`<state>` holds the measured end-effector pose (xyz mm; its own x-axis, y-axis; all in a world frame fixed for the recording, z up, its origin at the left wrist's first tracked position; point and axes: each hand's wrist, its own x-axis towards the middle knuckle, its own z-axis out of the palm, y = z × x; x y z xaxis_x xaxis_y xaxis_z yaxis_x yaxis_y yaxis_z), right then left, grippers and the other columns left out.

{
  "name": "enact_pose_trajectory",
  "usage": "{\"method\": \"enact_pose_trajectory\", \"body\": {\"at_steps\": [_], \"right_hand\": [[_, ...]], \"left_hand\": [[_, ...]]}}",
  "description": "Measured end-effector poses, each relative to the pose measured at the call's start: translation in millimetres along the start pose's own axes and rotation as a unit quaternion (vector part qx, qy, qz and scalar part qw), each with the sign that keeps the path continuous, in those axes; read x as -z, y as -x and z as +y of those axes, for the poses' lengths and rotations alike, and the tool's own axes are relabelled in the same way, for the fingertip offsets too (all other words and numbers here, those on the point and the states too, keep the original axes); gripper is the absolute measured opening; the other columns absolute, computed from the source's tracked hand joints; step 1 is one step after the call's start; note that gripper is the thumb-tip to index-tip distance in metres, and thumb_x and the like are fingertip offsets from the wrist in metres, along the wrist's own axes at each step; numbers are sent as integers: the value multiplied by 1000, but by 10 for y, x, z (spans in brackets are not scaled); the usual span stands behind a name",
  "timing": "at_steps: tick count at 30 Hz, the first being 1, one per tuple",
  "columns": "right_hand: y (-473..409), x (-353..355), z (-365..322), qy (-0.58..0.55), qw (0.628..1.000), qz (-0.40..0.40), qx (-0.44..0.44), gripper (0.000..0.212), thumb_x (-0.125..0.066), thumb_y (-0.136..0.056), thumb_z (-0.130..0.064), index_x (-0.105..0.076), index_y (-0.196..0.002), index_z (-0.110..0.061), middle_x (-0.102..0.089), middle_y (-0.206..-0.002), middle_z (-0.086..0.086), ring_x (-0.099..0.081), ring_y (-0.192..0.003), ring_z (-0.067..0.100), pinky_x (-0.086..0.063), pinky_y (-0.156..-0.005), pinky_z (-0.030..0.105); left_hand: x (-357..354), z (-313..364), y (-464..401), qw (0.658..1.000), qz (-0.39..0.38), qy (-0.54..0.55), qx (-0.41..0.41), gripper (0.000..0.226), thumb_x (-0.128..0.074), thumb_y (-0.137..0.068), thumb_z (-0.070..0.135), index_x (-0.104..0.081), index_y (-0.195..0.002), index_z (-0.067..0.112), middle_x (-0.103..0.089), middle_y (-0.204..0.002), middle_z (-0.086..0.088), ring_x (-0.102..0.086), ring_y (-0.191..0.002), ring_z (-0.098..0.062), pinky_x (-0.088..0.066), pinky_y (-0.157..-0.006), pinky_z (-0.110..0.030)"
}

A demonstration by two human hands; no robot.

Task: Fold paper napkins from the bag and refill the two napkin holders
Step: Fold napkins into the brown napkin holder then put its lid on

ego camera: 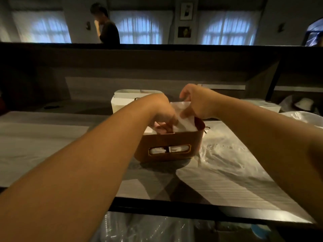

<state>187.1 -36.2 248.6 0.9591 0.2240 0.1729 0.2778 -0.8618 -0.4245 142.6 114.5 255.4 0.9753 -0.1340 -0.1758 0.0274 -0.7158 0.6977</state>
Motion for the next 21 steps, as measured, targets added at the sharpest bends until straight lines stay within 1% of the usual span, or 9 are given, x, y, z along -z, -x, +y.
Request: {"method": "enact_pose_trajectory", "body": {"at_steps": [2,4,7,10,13,15,16,18,21], "right_hand": [[-61,-18,25,48,998,-38,8,50,-83,-80,-21,-50,-117,-28,-59,-106,-3,-56,-91,18,-47,-79,30],[-93,-31,27,91,995,-45,24,49,-84,-79,-24,-47,-112,-29,-58,-99,-3,-55,-84,16,-44,-71,27],[-99,-79,28,143,987,-52,59,57,-86,-77,-28,-43,-114,-27,-58,-95,1,-56,-81,18,-47,-64,26],[-79,-100,10,179,978,-71,83,66,-85,-79,-22,-38,-125,-21,-59,-102,6,-57,-83,18,-50,-64,24],[-99,-109,-10,190,974,-90,89,85,-85,-78,-20,-28,-141,-19,-59,-111,8,-59,-91,20,-52,-69,27],[-133,-164,-17,201,970,-105,91,96,-86,-77,-22,-22,-149,-22,-59,-115,8,-60,-97,24,-56,-80,34],[-156,-203,-17,216,966,-110,93,97,-85,-78,-23,-20,-150,-23,-60,-117,7,-60,-98,25,-56,-85,39],[-175,-270,-32,262,954,-113,96,89,-80,-84,-22,-22,-151,-24,-61,-120,9,-61,-101,28,-55,-93,45],[-129,-211,-81,292,946,-69,125,89,-81,-81,-22,-25,-151,-23,-60,-122,9,-59,-103,28,-53,-92,43]], "left_hand": [[-43,1,-95,1000,-10,-20,4,15,-75,-87,13,-69,-100,8,-70,-102,-12,-71,-92,-24,-61,-82,-34],[-78,7,-127,999,-21,-36,19,21,-76,-86,15,-68,-105,9,-71,-103,-11,-70,-95,-26,-58,-89,-38],[-101,19,-125,997,-24,-55,42,22,-75,-87,15,-66,-106,11,-69,-101,-12,-69,-93,-27,-56,-93,-41],[-103,16,-127,996,-36,-57,53,10,-72,-89,14,-63,-93,13,-68,-95,-11,-67,-89,-27,-54,-94,-43],[-109,3,-143,996,-47,-60,56,9,-70,-90,15,-62,-94,14,-69,-97,-11,-67,-91,-28,-54,-93,-44],[-110,-8,-167,995,-52,-74,52,9,-68,-92,17,-63,-99,15,-68,-99,-11,-67,-94,-29,-54,-94,-45],[-107,-10,-175,994,-51,-86,47,9,-67,-93,18,-62,-100,16,-67,-100,-11,-67,-95,-30,-54,-94,-45],[-98,-18,-207,993,-46,-107,32,11,-66,-94,17,-63,-104,16,-66,-102,-12,-67,-96,-30,-55,-93,-42],[-67,-9,-231,992,-24,-124,20,6,-69,-93,15,-64,-95,14,-67,-96,-10,-68,-86,-23,-58,-84,-33]]}}
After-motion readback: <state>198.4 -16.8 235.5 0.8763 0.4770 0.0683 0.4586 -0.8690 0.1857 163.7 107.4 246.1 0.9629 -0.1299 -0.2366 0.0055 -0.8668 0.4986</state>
